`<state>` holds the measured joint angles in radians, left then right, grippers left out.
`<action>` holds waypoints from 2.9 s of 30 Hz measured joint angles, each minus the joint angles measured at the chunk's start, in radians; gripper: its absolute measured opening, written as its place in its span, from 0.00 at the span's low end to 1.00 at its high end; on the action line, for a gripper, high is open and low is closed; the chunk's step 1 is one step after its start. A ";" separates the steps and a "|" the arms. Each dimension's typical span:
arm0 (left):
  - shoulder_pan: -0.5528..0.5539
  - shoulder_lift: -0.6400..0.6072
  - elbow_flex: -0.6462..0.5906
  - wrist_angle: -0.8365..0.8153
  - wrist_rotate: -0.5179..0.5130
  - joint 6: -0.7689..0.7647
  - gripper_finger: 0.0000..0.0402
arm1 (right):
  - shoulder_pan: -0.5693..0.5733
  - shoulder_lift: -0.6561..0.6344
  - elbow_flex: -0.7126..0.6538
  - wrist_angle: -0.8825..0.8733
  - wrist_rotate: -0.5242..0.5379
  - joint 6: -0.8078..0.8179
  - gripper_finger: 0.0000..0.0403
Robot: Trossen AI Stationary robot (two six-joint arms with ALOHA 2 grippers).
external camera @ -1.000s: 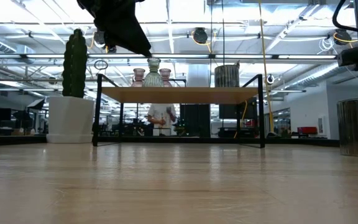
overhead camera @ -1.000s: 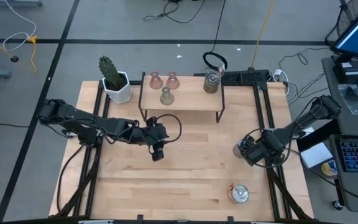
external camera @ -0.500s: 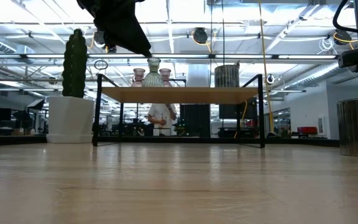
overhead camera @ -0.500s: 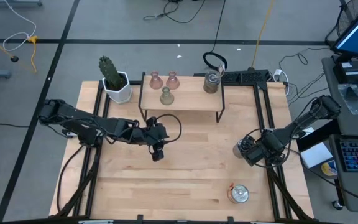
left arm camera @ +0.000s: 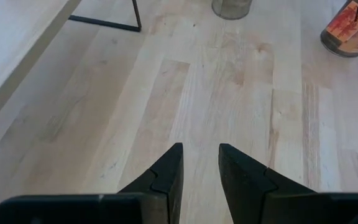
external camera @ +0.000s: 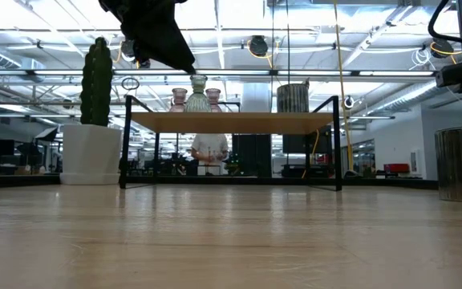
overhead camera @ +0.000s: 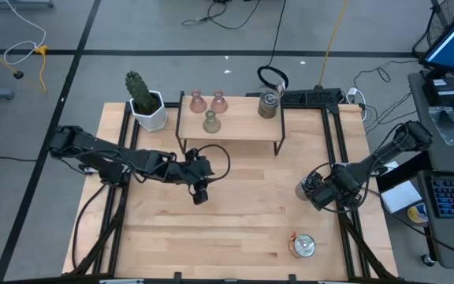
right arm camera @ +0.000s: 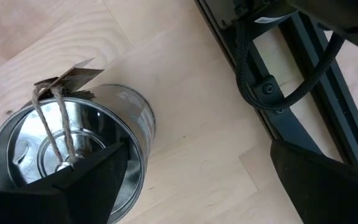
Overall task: Pick & Place candle stick holders
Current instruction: Put the top silver scented candle on the shelf
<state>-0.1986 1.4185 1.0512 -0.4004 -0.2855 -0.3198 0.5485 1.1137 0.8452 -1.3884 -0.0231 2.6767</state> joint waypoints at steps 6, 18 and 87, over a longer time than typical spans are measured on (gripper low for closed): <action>0.000 0.000 0.000 0.000 0.000 -0.004 0.26 | 0.000 0.000 0.000 0.000 0.000 0.000 0.97; 0.000 0.000 0.000 0.001 0.000 -0.029 0.26 | 0.000 -0.002 -0.034 0.040 0.011 -0.018 0.97; 0.000 0.000 0.000 0.002 -0.001 -0.042 0.26 | -0.064 -0.004 -0.141 0.211 0.084 -0.098 0.42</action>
<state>-0.1988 1.4189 1.0512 -0.3988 -0.2867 -0.3618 0.4847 1.1095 0.7041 -1.1774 0.0612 2.5786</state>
